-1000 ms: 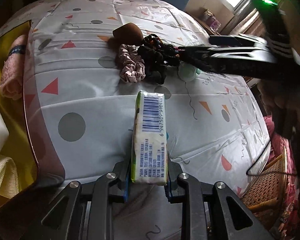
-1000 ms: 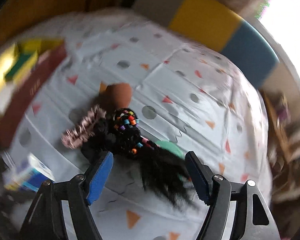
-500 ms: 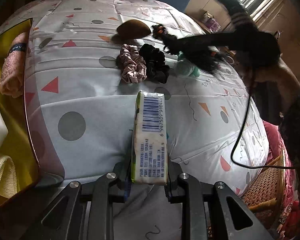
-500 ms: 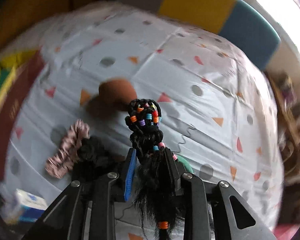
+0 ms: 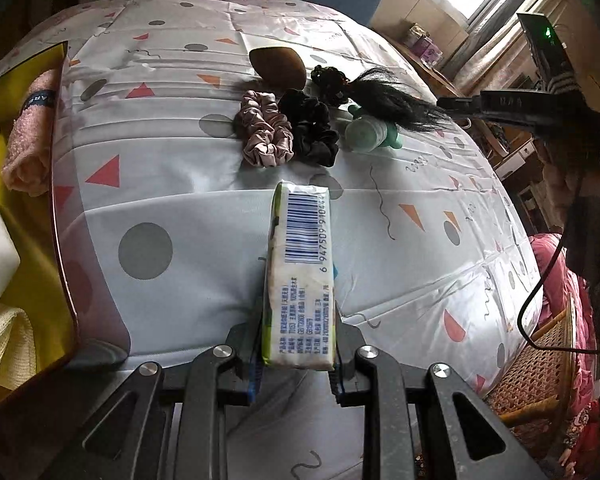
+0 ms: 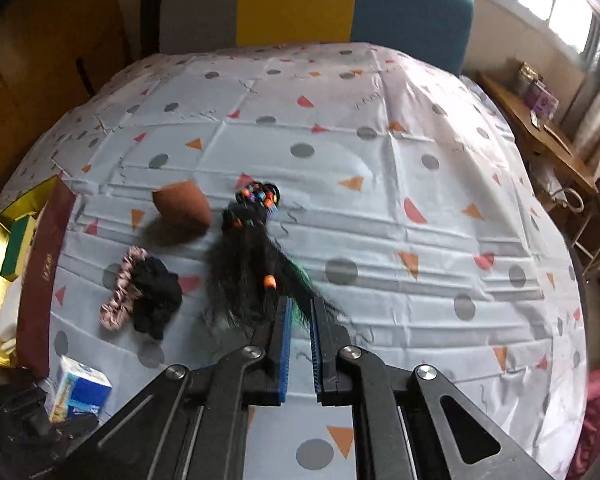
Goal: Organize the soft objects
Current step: 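Lift the braided hair extension with the right tool while the left tool holds the soap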
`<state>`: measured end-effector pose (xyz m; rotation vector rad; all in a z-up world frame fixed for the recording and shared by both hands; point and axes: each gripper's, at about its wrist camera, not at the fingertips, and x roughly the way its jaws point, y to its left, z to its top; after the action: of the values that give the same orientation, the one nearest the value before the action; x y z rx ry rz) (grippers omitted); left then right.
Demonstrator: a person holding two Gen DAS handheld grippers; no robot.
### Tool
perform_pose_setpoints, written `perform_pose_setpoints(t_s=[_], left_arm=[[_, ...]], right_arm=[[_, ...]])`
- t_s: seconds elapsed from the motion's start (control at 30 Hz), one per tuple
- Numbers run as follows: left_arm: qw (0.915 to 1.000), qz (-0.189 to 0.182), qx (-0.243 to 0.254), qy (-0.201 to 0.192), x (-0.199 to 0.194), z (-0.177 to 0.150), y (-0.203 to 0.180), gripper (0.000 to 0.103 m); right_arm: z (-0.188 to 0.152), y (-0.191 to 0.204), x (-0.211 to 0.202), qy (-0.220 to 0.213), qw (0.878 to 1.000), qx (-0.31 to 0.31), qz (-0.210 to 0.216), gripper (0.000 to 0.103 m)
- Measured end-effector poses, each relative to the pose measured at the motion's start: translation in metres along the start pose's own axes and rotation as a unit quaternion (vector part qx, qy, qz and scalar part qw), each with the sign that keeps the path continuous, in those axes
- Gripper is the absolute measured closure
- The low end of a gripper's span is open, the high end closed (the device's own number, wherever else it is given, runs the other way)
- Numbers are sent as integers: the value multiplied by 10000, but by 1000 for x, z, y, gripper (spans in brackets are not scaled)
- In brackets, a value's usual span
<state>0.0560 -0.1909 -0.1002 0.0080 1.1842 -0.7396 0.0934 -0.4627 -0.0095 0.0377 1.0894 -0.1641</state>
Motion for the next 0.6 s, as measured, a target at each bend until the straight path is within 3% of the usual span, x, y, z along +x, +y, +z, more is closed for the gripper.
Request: perform_pose_setpoints(t_s=[0.1, 0.17, 0.23, 0.37, 0.5, 0.53, 0.6], left_arm=[[10000, -6, -37, -1, 1, 0, 0, 78], [10000, 18, -7, 5, 2, 0, -1, 78], [10000, 34, 20, 4, 2, 1, -1, 78], [10000, 8, 9, 9, 3, 1, 0, 78], [10000, -10, 6, 16, 4, 2, 1, 78], [10000, -15, -3, 18, 4, 2, 1, 78], [10000, -37, -26, 25, 4, 2, 2, 78]], right_arm=[[5, -4, -1, -126, 9996, 236, 81, 70], [15, -3, -8, -397, 9982, 405, 208, 39], [30, 1, -10, -606, 9962, 499, 387, 30], [59, 23, 13, -425, 9980, 188, 424, 30], [70, 48, 74, 387, 9986, -345, 93, 31], [69, 51, 86, 538, 9977, -393, 79, 35], [65, 53, 109, 838, 9957, -385, 28, 60]])
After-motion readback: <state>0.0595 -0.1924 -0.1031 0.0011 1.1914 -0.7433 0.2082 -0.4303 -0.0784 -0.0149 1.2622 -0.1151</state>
